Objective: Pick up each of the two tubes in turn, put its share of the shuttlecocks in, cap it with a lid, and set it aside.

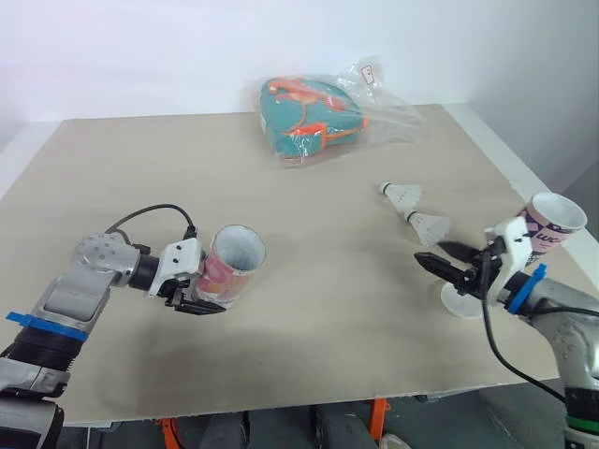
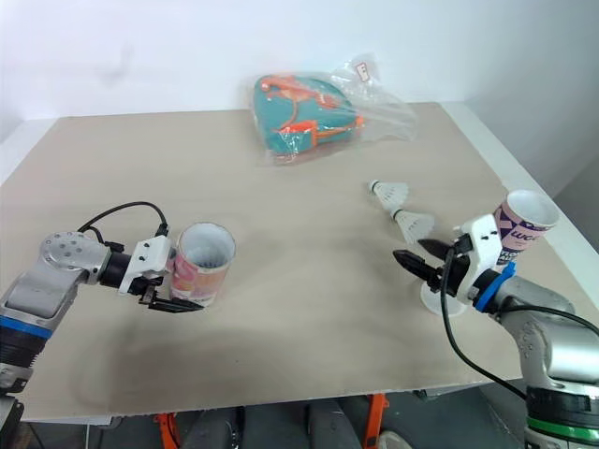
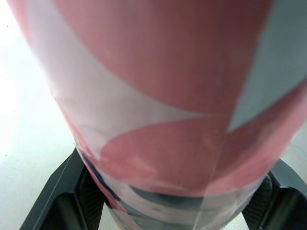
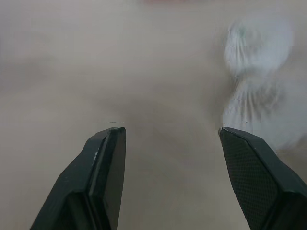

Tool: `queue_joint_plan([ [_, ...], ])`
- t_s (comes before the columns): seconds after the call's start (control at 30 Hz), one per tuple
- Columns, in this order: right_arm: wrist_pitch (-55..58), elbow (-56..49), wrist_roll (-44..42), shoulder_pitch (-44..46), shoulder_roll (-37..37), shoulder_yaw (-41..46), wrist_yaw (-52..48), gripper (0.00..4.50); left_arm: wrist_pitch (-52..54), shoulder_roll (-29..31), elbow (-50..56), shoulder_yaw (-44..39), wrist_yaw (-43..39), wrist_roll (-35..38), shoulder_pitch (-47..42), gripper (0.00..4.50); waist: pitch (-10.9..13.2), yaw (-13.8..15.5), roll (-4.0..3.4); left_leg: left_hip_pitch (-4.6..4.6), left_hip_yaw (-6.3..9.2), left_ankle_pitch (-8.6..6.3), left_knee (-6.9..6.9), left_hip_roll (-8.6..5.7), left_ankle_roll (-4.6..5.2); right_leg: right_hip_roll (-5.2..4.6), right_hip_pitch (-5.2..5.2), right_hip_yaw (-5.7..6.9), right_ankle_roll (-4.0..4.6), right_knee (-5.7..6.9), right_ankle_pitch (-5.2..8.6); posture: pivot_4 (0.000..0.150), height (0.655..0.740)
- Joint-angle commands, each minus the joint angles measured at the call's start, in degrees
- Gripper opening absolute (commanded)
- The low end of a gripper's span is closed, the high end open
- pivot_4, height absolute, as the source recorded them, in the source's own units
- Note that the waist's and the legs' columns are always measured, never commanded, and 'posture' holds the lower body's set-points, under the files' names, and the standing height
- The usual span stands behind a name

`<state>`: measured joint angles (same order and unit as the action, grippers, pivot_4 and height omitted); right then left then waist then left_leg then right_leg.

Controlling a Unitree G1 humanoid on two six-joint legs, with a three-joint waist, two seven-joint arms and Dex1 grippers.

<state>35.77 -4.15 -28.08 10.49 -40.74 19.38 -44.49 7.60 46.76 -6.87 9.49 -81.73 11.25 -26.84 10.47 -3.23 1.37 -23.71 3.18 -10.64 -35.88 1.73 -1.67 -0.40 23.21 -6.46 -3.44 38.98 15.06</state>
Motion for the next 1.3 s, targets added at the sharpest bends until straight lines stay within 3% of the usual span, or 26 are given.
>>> queue_joint_plan([
  [0.03, -3.2, 2.5, 0.6, 2.1, -0.8, 0.6, -0.4, 3.34, 0.1, 0.6, -0.2, 0.0, 0.6, -0.8, 0.4, 3.08, 0.0, 0.0, -0.01, 0.0, 0.01, 0.0, 0.02, 0.0, 0.0, 0.0, 0.0, 0.0, -0.01, 0.0, 0.02, 0.15, 0.7387],
  [0.53, -7.5, 12.6, 4.2, 9.0, 0.4, -4.9, -1.0, 3.34, 0.8, 1.3, 1.9, -0.6, 0.9, -0.2, 2.2, 3.08, 0.0, 0.1, -0.03, 0.05, 0.01, 0.0, 0.07, 0.01, 0.0, 0.03, -0.01, 0.0, 0.02, 0.0, 0.04, 0.15, 0.7387],
  [0.87, -11.8, 18.1, 8.7, 14.5, 4.7, -7.6, 4.4, 3.34, 1.4, 1.6, 2.5, -0.5, 1.4, 0.1, 2.2, 3.08, 0.0, 0.1, -0.04, 0.05, 0.02, 0.0, 0.13, 0.01, 0.0, 0.04, 0.01, 0.0, 0.03, 0.0, 0.05, 0.15, 0.7387],
  [0.97, -12.9, 18.3, 9.5, 14.2, 5.3, -7.3, 5.5, 2.43, 1.7, 1.7, 3.0, -0.6, 1.4, 0.2, 2.4, 3.08, 0.0, 0.1, -0.04, 0.05, 0.02, 0.0, 0.14, 0.01, 0.0, 0.03, 0.01, 0.0, 0.03, 0.0, 0.06, 0.15, 0.7387],
  [1.13, -14.2, 18.0, 10.0, 13.1, 5.3, -6.5, 6.5, 0.06, 2.3, 1.9, 3.7, -0.6, 1.4, 0.3, 2.7, 3.08, 0.0, 0.1, -0.04, 0.04, 0.02, 0.0, 0.14, 0.01, 0.0, 0.03, 0.01, 0.0, 0.03, 0.0, 0.06, 0.15, 0.7387],
  [1.3, -14.5, 14.0, 10.1, 11.4, 4.2, -6.6, 5.6, 0.06, 2.9, 2.0, 4.6, -0.6, 1.4, 0.6, 2.9, 3.08, 0.0, 0.1, -0.04, 0.04, 0.02, 0.0, 0.15, 0.01, 0.0, 0.03, 0.01, 0.0, 0.03, 0.0, 0.06, 0.15, 0.7387],
])
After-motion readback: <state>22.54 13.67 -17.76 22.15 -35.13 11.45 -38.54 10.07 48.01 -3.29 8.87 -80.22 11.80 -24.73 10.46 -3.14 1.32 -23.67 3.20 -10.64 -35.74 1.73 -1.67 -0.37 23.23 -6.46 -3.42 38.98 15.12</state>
